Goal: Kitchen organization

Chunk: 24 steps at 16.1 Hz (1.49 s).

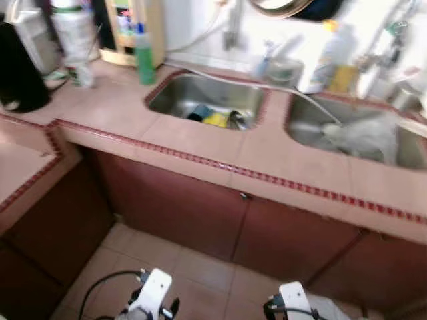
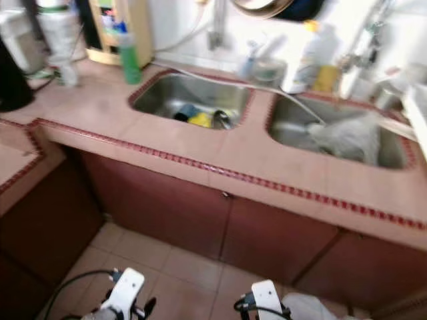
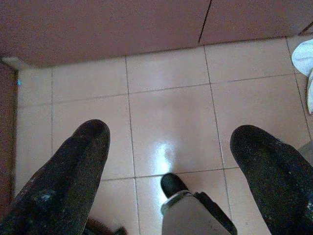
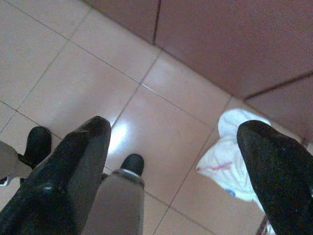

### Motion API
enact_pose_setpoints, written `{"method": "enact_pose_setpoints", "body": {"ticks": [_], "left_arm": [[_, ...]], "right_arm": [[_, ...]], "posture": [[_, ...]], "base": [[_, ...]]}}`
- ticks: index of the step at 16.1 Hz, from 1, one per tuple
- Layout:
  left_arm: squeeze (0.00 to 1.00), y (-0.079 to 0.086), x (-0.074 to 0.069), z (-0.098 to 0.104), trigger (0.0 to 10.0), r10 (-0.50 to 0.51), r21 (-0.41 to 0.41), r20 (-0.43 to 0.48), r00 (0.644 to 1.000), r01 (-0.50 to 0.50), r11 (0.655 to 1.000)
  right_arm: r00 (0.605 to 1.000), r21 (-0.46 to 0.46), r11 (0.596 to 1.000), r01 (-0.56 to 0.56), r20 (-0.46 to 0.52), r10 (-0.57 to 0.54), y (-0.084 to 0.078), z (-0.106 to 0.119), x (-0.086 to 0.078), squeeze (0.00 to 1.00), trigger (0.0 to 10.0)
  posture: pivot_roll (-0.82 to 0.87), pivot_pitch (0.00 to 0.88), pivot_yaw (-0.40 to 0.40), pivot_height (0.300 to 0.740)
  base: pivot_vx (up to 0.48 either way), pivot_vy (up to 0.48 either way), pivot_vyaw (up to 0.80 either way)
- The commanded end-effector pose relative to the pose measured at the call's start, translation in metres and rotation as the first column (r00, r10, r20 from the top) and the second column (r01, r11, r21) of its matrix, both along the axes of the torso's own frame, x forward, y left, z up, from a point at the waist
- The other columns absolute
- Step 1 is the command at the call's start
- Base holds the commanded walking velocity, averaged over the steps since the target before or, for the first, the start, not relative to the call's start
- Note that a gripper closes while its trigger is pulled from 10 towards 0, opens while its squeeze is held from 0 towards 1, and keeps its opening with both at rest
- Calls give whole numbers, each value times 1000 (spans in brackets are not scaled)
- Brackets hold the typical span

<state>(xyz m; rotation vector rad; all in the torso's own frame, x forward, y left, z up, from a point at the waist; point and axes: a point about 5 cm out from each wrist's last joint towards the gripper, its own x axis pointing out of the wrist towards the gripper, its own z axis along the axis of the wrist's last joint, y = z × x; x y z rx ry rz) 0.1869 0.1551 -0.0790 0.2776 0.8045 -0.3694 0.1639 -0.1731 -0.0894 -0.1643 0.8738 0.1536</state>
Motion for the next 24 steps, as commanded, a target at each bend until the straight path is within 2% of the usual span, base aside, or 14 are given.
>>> {"method": "enact_pose_setpoints", "body": {"ticks": [1,7,11,13,16,24], "left_arm": [[0,1,-2,-1,10000,-3,3,-9,1000,3,1000],[0,2,-3,-2,10000,1,1,-14,1000,-1,1000],[0,1,-4,-2,10000,6,-5,-16,1000,-6,1000],[0,1,-4,-2,10000,-4,4,-21,1000,4,1000],[0,3,-5,-4,10000,-1,46,-41,999,3,999],[0,4,-3,-3,10000,7,28,-34,999,-6,1000]], "right_arm": [[1000,-7,1000,14,-12,-14,-3,-1,-2,0,10000],[1000,-8,1000,21,-22,-21,-5,-2,-5,0,10000],[999,-8,1000,28,-24,-28,-6,-2,-6,0,10000],[999,-14,1000,25,-25,-25,-6,-3,-6,0,10000],[999,-18,999,28,-32,-29,-7,-3,-8,0,10000],[998,-22,999,31,-59,-32,-9,-6,-16,0,10000]], "posture": [[65,0,-37,740],[62,0,-38,740],[60,0,-39,740],[60,0,-39,740],[61,0,-39,740],[64,0,-39,740]], "base": [[0,0,-769],[0,0,-760],[0,-442,-734],[0,-465,0],[0,0,0],[0,0,0]]}}
